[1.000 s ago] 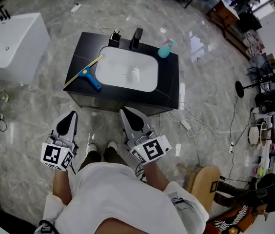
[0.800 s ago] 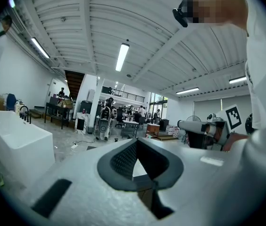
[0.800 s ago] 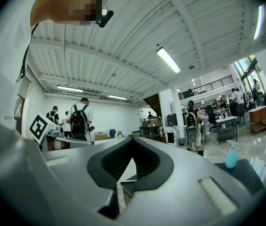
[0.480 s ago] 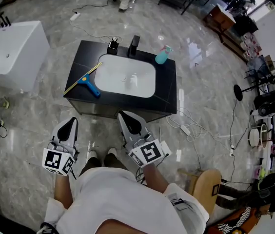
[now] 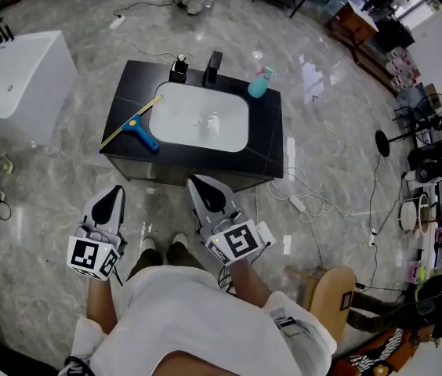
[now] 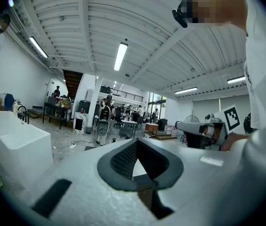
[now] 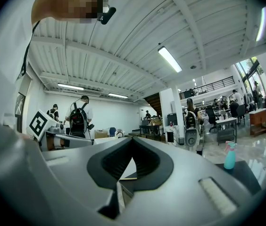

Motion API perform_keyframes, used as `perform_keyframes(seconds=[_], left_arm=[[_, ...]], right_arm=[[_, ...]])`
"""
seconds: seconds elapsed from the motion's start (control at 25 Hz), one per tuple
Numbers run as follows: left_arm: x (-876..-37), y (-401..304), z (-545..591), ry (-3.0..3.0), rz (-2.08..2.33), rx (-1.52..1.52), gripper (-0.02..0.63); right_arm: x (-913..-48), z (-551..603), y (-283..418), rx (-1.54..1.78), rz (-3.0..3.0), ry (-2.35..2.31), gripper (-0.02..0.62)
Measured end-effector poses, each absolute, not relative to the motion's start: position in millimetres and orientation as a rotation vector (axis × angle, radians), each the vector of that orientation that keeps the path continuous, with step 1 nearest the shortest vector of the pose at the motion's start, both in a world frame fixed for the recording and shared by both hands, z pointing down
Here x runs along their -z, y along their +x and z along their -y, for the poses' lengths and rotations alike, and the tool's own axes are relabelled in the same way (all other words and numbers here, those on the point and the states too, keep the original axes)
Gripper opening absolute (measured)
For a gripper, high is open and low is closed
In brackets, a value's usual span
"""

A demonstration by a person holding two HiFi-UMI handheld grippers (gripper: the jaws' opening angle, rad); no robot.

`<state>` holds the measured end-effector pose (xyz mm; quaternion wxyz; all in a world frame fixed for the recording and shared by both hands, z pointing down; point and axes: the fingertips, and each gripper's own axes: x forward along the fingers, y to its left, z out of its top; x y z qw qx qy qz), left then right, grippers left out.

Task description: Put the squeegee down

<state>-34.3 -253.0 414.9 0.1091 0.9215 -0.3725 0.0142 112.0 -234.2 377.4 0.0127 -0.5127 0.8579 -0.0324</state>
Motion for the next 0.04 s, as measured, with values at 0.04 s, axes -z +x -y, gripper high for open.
perform_keyframes(seconds=[0.04], left_arm=[[-415.9, -33.4, 253.2, 2.709, 1.092, -0.044, 0.003]], right_arm=[[-378.9, 234.8, 112.0, 0.106, -2.674, -1.598, 0.008]])
